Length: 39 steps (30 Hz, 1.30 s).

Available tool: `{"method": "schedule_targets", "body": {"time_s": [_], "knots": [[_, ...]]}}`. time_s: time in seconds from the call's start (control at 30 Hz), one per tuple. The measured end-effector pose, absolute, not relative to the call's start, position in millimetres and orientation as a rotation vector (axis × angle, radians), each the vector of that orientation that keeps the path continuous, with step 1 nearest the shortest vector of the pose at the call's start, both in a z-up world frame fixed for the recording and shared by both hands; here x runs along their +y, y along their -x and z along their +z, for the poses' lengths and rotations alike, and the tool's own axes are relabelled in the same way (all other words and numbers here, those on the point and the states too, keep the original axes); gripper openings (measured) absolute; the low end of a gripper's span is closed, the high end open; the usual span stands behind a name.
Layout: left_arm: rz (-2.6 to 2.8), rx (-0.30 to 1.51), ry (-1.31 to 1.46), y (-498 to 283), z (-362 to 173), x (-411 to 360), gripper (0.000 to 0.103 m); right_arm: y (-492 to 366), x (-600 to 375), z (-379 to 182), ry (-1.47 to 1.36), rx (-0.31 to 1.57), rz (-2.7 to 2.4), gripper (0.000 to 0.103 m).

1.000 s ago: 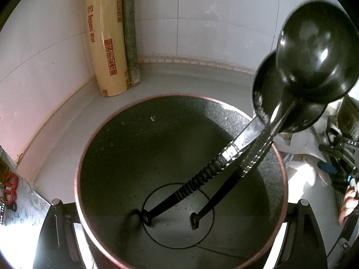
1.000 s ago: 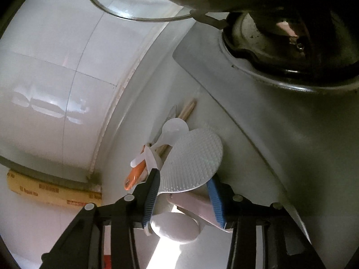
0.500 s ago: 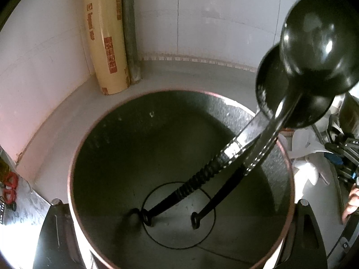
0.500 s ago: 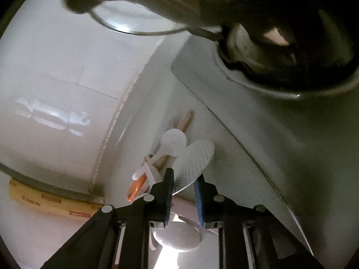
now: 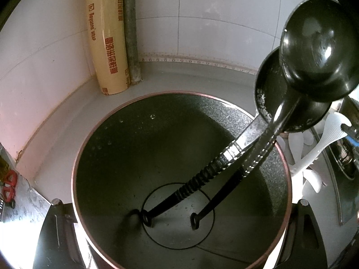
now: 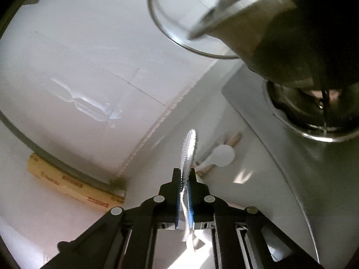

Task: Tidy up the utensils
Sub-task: 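Lift the white rice paddle with the right tool toward the red holder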

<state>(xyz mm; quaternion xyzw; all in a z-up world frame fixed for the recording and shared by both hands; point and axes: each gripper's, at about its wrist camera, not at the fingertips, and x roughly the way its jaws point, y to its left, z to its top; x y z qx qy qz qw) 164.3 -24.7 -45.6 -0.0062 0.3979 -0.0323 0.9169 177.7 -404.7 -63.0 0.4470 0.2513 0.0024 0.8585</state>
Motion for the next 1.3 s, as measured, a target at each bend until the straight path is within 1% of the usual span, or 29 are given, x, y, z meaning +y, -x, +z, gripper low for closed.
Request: {"method": "schedule_targets", "body": {"time_s": [0.47, 0.7, 1.0, 1.3], "knots": [[-0.088, 0.821, 0.030, -166.7, -46.5, -22.6, 0.090, -169.0, -397.1, 0.4, -0.833, 0.428, 0.115, 0.004], [-0.112, 0.825, 0.030, -168.1, -45.9, -24.1, 0.090, -169.9, -384.3, 57.5, -0.765, 0.335, 0.221, 0.004], [-0.143, 0.830, 0.017, -167.6, -43.9, -22.8, 0.090, -174.0, -343.3, 129.4, -0.630, 0.246, 0.404, 0.004], [-0.152, 0.835, 0.002, -167.5, -44.8, -20.1, 0.090, -172.8, -292.4, 163.7, -0.523, 0.218, 0.539, 0.004]]}}
